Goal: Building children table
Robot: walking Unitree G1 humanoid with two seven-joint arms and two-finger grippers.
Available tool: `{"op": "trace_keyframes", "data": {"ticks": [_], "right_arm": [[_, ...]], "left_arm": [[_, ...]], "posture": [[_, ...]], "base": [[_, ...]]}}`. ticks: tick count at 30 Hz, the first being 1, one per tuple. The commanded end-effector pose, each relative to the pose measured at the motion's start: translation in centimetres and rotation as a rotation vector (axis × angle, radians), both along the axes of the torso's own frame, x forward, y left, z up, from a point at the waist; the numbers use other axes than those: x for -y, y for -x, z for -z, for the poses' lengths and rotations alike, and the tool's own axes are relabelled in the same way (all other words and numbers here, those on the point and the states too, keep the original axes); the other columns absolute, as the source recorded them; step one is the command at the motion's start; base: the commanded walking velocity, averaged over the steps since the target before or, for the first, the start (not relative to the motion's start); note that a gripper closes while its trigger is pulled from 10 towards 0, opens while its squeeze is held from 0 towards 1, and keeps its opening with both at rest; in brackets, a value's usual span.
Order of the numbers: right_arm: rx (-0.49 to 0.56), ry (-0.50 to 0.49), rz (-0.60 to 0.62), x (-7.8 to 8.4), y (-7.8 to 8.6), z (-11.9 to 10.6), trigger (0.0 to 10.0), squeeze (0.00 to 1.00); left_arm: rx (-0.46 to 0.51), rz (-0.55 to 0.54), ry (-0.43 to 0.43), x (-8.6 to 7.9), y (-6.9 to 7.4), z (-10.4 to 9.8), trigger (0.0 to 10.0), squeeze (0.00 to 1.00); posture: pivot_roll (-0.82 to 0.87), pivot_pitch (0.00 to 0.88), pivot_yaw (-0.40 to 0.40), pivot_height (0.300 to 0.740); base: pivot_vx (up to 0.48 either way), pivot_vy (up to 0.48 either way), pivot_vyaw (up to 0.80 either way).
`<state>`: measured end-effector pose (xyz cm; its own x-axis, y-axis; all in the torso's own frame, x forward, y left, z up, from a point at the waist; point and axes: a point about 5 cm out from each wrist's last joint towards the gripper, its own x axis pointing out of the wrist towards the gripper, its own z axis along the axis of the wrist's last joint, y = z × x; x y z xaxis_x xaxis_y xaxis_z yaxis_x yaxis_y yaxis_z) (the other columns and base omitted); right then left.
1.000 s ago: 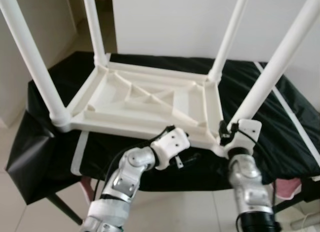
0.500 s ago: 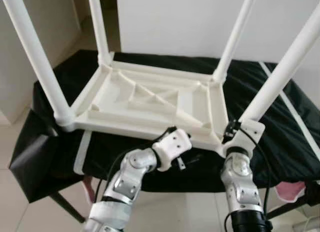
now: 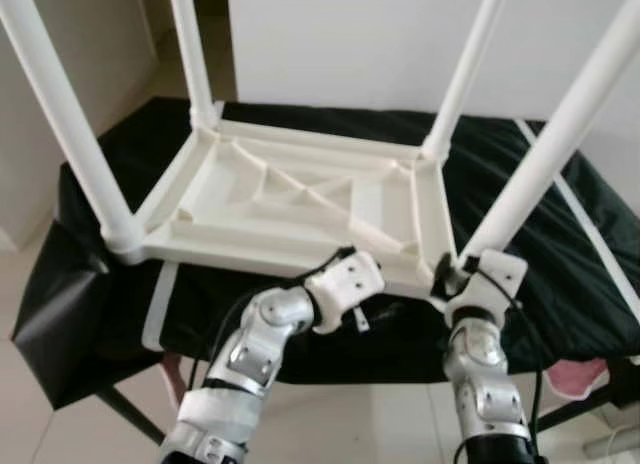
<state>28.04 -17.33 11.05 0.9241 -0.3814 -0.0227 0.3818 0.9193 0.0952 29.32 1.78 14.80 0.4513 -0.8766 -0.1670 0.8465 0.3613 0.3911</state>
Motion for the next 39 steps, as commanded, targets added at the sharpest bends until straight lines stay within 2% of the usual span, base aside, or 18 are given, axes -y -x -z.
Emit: {"op": "trace_keyframes", "data": {"ticks": [1, 4, 6, 7, 8, 9, 15, 18, 20, 23, 24, 31, 32, 33, 34, 35, 39], "right_arm": [[-0.003, -0.011, -0.011, -0.1, 0.3, 0.4, 10.0, 1.00], [0.015, -0.002, -0.039, 0.0, 0.5, 0.2, 10.0, 1.00], [0.038, 0.013, -0.141, 1.1, 1.0, 0.3, 10.0, 1.00], [0.038, 0.013, -0.141, 1.1, 1.0, 0.3, 10.0, 1.00], [0.042, 0.022, -0.173, 1.3, 1.1, 0.3, 10.0, 0.87], [0.043, 0.027, -0.206, 1.5, 1.1, 0.4, 10.0, 0.00], [0.067, 0.061, -0.333, 2.8, 0.3, -0.1, 10.0, 0.00], [0.072, 0.070, -0.357, 3.1, 0.1, -0.3, 10.0, 0.00], [0.077, 0.096, -0.446, 4.0, -0.6, -0.9, 10.0, 0.00], [0.078, 0.118, -0.504, 4.2, -1.0, -1.3, 10.0, 0.00], [0.080, 0.130, -0.582, 4.3, -1.6, -1.9, 10.0, 0.00], [0.071, 0.164, -0.689, 4.3, -2.4, -2.7, 10.0, 0.00], [0.061, 0.169, -0.727, 4.3, -2.6, -2.7, 8.0, 0.00], [0.047, 0.178, -0.764, 4.2, -2.7, -2.7, 3.0, 0.00], [0.047, 0.178, -0.764, 4.2, -2.7, -2.7, 3.0, 0.00], [0.037, 0.183, -0.791, 4.3, -2.7, -2.6, 0.0, 0.00], [0.009, 0.181, -0.813, 4.6, -2.6, -2.2, 0.0, 0.00]], "left_arm": [[0.014, -0.108, 0.025, -0.2, -0.5, 0.2, 10.0, 0.00], [0.016, -0.109, 0.027, -0.2, -0.6, 0.1, 10.0, 0.00], [0.042, -0.106, 0.033, -0.1, -0.6, -0.5, 10.0, 0.00], [0.042, -0.106, 0.033, -0.1, -0.6, -0.5, 10.0, 0.00], [0.048, -0.105, 0.039, 0.0, -0.6, -0.7, 10.0, 0.00], [0.054, -0.105, 0.042, 0.0, -0.7, -0.9, 10.0, 0.00], [0.068, -0.113, 0.042, -0.1, -1.0, -1.2, 10.0, 0.00], [0.068, -0.115, 0.041, -0.2, -1.0, -1.2, 10.0, 0.00], [0.070, -0.117, 0.036, -0.3, -1.0, -1.1, 10.0, 0.00], [0.071, -0.117, 0.034, -0.4, -0.9, -1.1, 10.0, 0.00], [0.073, -0.117, 0.031, -0.3, -0.9, -1.1, 10.0, 0.00], [0.081, -0.110, 0.024, -0.1, -0.9, -1.1, 10.0, 0.00], [0.084, -0.106, 0.022, 0.0, -0.9, -1.2, 10.0, 0.00], [0.088, -0.104, 0.021, 0.0, -1.0, -1.3, 10.0, 0.00], [0.088, -0.104, 0.021, 0.0, -1.0, -1.3, 10.0, 0.00], [0.090, -0.105, 0.021, 0.0, -1.0, -1.3, 10.0, 0.00], [0.093, -0.109, 0.021, -0.1, -1.0, -1.4, 10.0, 0.00]], "posture": [[-0.02, 0.008, -0.047, 0.740], [-0.03, 0.012, -0.046, 0.740], [-0.03, 0.016, -0.046, 0.740], [-0.03, 0.016, -0.046, 0.740], [-0.03, 0.019, -0.047, 0.740], [-0.03, 0.019, -0.048, 0.740], [-0.03, 0.021, -0.052, 0.740], [-0.02, 0.020, -0.053, 0.740], [-0.02, 0.022, -0.056, 0.740], [-0.02, 0.022, -0.057, 0.740], [-0.02, 0.022, -0.057, 0.740], [-0.01, 0.017, -0.060, 0.740], [-0.01, 0.015, -0.061, 0.740], [-0.01, 0.014, -0.063, 0.740], [-0.01, 0.014, -0.063, 0.740], [-0.01, 0.014, -0.063, 0.740], [0.00, 0.013, -0.066, 0.740]], "base": [[0.000, 0.000, 0.00], [0.000, 0.000, 0.00], [0.000, 0.000, 0.00], [0.000, 0.000, 0.00], [0.000, 0.000, 0.00], [0.000, 0.000, 0.00], [0.000, 0.000, 0.00], [0.000, 0.000, 0.00], [0.000, 0.000, 0.00], [0.000, 0.000, 0.00], [0.000, 0.000, 0.00], [0.000, 0.000, 0.00], [0.000, 0.000, 0.00], [0.000, 0.000, 0.00], [0.000, 0.000, 0.00], [0.000, 0.000, 0.00], [0.000, 0.000, 0.00]]}}
